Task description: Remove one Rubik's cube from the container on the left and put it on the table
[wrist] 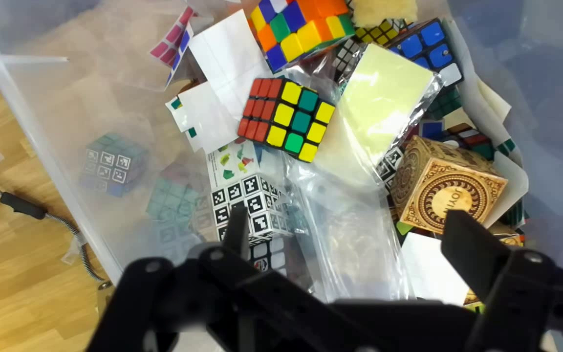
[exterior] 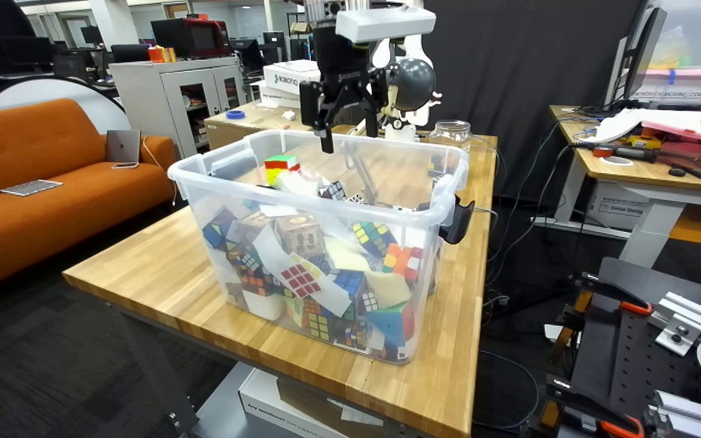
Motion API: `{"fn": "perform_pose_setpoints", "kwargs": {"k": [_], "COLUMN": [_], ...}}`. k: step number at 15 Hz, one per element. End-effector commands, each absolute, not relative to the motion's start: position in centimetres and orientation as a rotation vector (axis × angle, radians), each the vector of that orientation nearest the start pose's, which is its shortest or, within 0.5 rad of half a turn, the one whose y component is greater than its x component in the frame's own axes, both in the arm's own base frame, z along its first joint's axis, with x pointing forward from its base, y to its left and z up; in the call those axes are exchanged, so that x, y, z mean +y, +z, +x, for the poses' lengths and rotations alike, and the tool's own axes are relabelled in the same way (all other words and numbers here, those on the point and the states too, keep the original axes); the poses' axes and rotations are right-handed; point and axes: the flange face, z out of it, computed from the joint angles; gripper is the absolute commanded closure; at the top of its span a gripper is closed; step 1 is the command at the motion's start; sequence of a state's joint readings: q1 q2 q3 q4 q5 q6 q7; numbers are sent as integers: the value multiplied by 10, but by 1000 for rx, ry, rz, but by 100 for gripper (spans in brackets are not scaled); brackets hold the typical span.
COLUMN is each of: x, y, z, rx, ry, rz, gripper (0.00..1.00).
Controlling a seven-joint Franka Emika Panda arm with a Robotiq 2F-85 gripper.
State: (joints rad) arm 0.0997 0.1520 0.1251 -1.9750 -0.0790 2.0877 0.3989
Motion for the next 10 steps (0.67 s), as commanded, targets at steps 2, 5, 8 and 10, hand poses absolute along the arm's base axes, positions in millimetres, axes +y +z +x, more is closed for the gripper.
{"fn": "perform_pose_setpoints", "kwargs": {"k": [2,5,8,10], "x": [124,116,103,98], "y": [391,390,379,365], "z": [570,573,580,583], "rx": [215,410,629,764], "ry": [34,59,68,120], "rz": [-3192,-3176,-3171,-3138], "gripper": [0,0,0,0]}}
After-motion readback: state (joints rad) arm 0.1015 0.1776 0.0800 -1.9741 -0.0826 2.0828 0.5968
